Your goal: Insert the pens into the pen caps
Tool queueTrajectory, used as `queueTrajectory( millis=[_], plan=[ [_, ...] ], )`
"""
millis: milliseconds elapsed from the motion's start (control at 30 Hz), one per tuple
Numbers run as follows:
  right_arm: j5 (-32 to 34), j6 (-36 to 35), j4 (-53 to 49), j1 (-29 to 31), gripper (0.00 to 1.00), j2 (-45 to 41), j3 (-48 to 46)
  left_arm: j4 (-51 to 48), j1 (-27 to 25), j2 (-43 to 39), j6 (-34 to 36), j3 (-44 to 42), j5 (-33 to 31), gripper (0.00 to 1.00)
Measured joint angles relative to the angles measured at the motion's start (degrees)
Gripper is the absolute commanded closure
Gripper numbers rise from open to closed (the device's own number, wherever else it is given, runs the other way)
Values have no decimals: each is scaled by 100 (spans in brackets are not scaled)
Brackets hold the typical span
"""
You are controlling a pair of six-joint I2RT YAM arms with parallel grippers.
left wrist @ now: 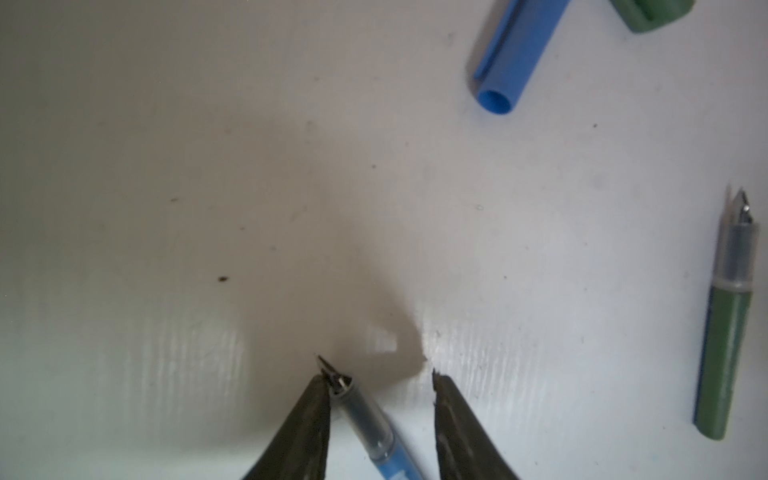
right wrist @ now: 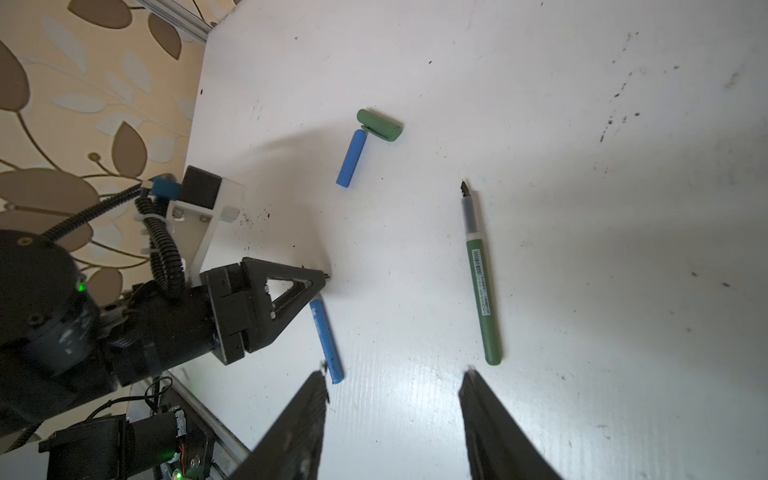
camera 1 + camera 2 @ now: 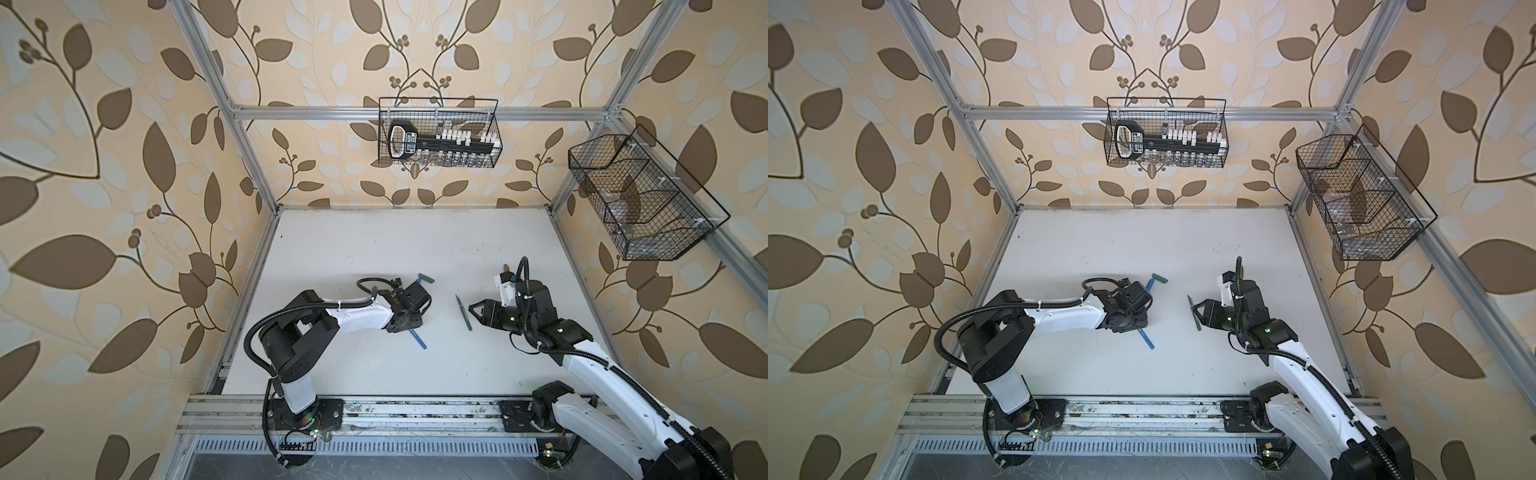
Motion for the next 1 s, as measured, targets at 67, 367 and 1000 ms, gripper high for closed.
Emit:
queueTrajectory(
  millis=[67,367,1000],
  plan=[
    [-7,22,-9,0,47,-42,-2,-133,-2,286,299,369,66,75],
    [-7,63,-168,-105,48,-457,-13,-492,-2,1060,1250,1447,293,88],
    [-28,101,-334,-267,47,-651,-39,-1154,-164,1069,2452,1687,514,56]
  ],
)
